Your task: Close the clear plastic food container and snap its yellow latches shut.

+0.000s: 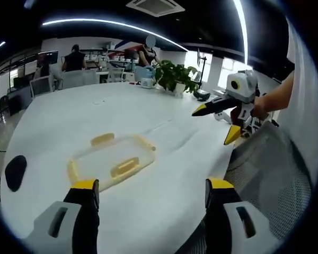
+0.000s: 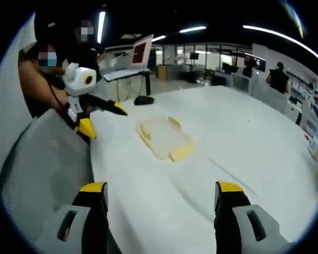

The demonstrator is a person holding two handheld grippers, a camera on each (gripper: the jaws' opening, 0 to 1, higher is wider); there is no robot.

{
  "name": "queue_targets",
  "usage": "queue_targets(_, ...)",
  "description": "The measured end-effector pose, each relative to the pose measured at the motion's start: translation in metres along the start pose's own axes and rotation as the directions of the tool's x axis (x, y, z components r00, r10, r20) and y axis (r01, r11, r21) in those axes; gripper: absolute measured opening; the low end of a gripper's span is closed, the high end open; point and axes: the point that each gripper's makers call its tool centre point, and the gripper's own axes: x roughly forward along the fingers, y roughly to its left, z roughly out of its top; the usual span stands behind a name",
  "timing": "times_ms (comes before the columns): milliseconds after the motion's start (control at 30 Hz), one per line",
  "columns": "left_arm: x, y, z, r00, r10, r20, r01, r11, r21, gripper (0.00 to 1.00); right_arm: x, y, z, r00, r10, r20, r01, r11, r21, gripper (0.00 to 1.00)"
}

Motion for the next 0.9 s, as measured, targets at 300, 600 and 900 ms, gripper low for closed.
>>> queue_targets(300,0.003,0.006,0.000,1.000,-0.003,-0.009,0.003,1.000,0.005,0.82,0.008,0.000,0.002,1.000,0.019,-0.020,-0.019,0.999,-0.025,0.80)
queue_targets(600,0.006,0.012,0.000,1.000,-0.008,-0.022,0.008,1.000,0.021,0.82,0.017,0.000,0.007,0.999,0.033,-0.022,-0.033,0.999,-0.033,0.80)
queue_targets(900,0.009,0.018,0.000,0.999,-0.018,-0.035,0.019,0.999,0.037,0.82,0.023,-0.004,0.013,0.999,0.041,-0.021,-0.042,0.998,-0.053,0.79)
